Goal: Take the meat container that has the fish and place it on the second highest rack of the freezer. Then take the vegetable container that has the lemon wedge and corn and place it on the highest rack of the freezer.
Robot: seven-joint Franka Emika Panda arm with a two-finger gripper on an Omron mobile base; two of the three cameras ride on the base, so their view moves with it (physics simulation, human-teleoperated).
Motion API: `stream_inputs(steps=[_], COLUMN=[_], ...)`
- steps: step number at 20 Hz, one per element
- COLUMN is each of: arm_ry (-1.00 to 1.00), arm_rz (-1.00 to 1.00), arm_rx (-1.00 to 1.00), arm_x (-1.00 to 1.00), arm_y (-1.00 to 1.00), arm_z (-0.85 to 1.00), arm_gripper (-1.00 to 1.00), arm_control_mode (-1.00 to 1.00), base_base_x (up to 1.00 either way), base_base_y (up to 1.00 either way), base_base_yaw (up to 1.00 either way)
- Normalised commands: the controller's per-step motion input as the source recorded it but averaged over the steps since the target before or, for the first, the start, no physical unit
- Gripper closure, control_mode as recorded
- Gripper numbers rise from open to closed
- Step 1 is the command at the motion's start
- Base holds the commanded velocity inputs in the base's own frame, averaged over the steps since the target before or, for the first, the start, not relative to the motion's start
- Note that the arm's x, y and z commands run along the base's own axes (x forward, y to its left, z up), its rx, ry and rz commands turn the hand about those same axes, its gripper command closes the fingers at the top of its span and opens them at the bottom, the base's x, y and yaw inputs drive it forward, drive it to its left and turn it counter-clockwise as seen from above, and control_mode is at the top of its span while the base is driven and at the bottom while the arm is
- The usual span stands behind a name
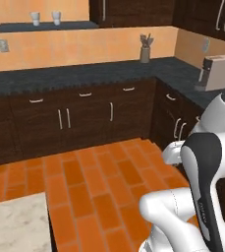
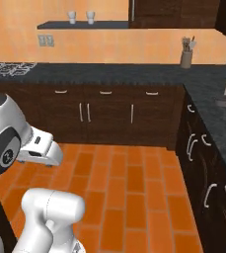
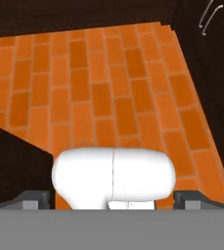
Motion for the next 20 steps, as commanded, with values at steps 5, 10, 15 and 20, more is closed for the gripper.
stream_inputs(steps=[5, 10, 15, 20], arm_ry=[0.0, 0.0, 0.0, 0.0], arm_rz=[0.0, 0.0, 0.0, 0.0], arm_rx=[0.0, 0.0, 0.0, 0.0], arm_x=[0.0, 0.0, 0.0, 0.0], arm_y=[0.0, 0.0, 0.0, 0.0], arm_z=[0.0, 0.0, 0.0, 0.0], arm_gripper=[-1.0, -1.0, -1.0, -1.0], arm_control_mode=[1.0, 1.0, 1.0, 1.0], base_base_x=[1.0, 0.81, 0.55, 0.6], base_base_y=[0.0, 0.0, 0.0, 0.15], base_base_yaw=[-0.14, -0.47, -0.68, -0.68])
